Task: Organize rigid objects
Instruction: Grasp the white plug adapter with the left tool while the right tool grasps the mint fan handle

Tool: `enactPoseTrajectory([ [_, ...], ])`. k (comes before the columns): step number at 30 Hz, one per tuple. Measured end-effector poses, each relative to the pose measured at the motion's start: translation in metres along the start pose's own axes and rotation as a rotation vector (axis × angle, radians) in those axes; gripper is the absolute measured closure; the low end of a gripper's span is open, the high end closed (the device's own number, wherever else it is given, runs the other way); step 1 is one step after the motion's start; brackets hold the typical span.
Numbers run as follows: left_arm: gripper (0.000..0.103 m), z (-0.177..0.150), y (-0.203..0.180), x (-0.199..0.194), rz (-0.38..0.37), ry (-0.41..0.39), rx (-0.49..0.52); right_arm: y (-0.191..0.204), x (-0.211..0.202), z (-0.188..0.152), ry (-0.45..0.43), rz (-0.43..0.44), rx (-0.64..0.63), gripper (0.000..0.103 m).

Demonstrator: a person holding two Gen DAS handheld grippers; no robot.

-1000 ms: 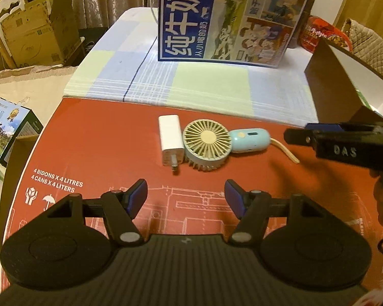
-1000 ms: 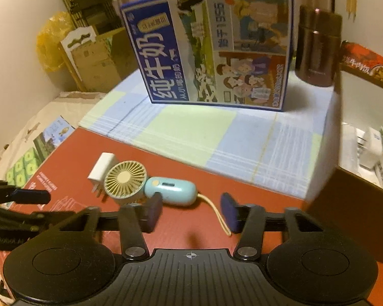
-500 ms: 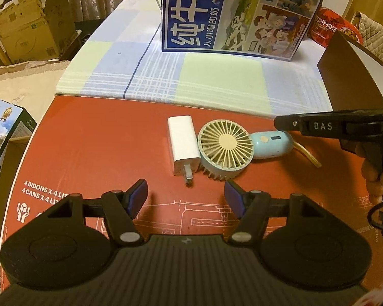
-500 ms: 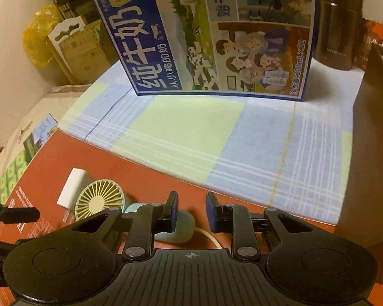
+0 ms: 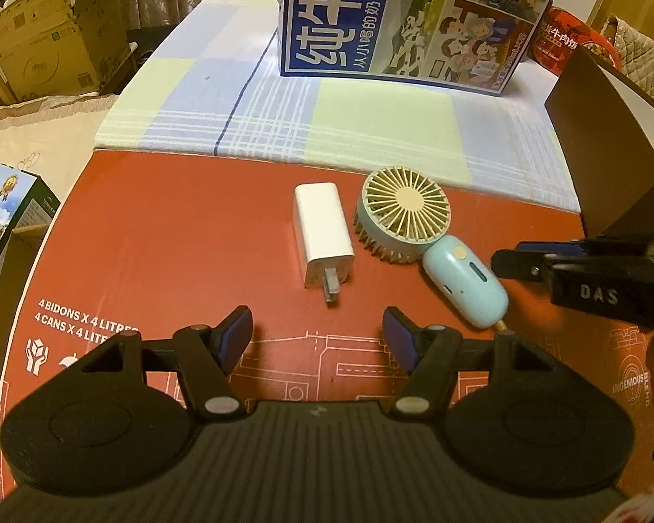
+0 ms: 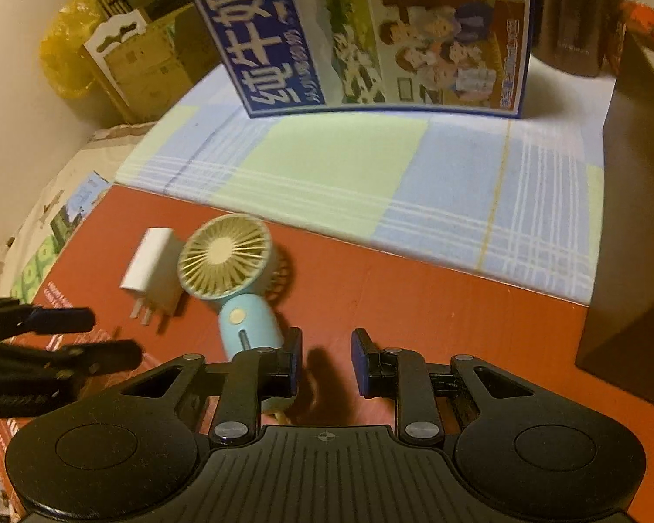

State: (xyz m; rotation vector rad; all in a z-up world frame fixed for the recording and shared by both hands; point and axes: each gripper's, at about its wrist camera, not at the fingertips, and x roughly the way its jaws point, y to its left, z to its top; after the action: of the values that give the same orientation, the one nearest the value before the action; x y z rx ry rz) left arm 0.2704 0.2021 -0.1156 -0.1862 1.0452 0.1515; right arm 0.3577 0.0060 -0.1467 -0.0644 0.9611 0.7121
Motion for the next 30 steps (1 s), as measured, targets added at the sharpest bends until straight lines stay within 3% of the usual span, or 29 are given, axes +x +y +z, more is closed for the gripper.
enactPoseTrajectory([
  [5,0.04,0.002,0.0,-0.001,-0.002,-0.009,0.008,0.021,-0.01,-0.001,-0.044,0.022,-0.046,0.08],
  [13,0.04,0.003,0.002,-0.001,0.0,-0.019,0.013,0.041,0.016,0.0,0.01,0.025,-0.133,0.072],
  [21,0.04,0.014,-0.003,0.007,-0.007,-0.044,0.037,0.038,0.026,0.001,-0.016,-0.015,-0.157,0.072],
  [30,0.046,0.035,-0.01,0.027,0.016,-0.046,0.059,0.016,0.019,-0.001,-0.037,-0.083,-0.087,0.072],
])
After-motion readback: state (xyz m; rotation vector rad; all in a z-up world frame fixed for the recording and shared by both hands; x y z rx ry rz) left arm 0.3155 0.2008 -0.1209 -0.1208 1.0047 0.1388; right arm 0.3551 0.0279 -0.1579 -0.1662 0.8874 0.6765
